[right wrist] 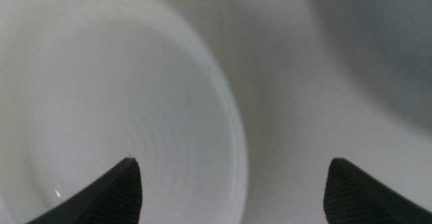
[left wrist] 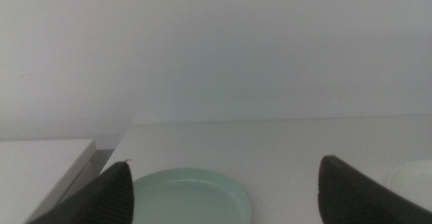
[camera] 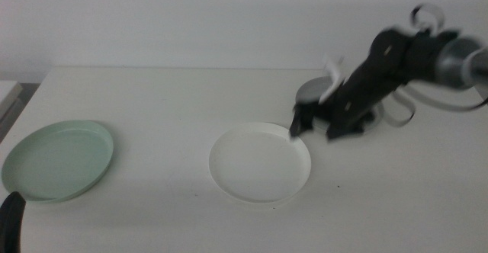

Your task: Stack the three bowls on top of each other.

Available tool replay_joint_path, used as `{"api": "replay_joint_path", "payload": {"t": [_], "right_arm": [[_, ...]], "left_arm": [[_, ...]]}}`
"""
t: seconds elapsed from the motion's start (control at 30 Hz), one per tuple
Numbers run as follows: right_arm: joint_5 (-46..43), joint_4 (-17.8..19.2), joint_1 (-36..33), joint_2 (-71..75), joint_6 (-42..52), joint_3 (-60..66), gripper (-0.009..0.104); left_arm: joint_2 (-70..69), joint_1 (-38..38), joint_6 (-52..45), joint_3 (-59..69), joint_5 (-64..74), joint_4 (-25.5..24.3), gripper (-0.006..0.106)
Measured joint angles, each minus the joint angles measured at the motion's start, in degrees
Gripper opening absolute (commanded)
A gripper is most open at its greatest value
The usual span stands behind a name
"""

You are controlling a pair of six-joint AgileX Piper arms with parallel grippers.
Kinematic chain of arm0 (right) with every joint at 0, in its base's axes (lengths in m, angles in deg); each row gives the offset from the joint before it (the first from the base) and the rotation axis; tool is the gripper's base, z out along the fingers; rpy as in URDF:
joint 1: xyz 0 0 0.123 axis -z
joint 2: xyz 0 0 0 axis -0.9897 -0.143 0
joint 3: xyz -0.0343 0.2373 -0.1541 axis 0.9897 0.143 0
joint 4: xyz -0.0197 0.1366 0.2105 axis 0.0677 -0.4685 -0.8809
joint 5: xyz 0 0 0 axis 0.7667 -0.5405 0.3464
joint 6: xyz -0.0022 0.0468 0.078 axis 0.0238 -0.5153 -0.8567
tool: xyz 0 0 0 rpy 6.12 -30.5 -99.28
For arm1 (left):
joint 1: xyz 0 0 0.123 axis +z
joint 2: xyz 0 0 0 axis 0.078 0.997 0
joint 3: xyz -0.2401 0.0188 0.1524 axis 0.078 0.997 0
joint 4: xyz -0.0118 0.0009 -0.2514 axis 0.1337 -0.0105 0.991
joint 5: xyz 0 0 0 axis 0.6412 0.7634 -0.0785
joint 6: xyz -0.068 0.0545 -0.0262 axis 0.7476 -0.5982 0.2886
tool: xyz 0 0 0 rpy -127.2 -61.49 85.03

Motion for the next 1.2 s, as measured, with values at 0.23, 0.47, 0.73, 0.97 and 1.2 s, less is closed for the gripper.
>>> {"api": "replay_joint_path", "payload": {"t": [0.23,0.47,0.73,0.97,1.2], "right_arm": [[6.31,10.44,7.93,4.97,-8.11,-13.29,0.091],[8.97,14.41,15.21,-1.84,-10.94,-21.33,0.085],[7.81,14.56,16.51,-13.07,-10.94,-24.39,0.072],[6.16,14.43,16.51,-18.40,-10.94,-27.32,0.052],[5.22,12.66,16.61,-20.47,-9.37,-27.96,-0.002]], "left_arm": [[0.00,0.00,0.00,0.00,0.00,0.00,0.094],[0.00,0.00,0.00,0.00,0.00,0.00,0.094],[0.00,0.00,0.00,0.00,0.00,0.00,0.094],[0.00,0.00,0.00,0.00,0.00,0.00,0.094],[0.00,0.00,0.00,0.00,0.00,0.00,0.094]]}}
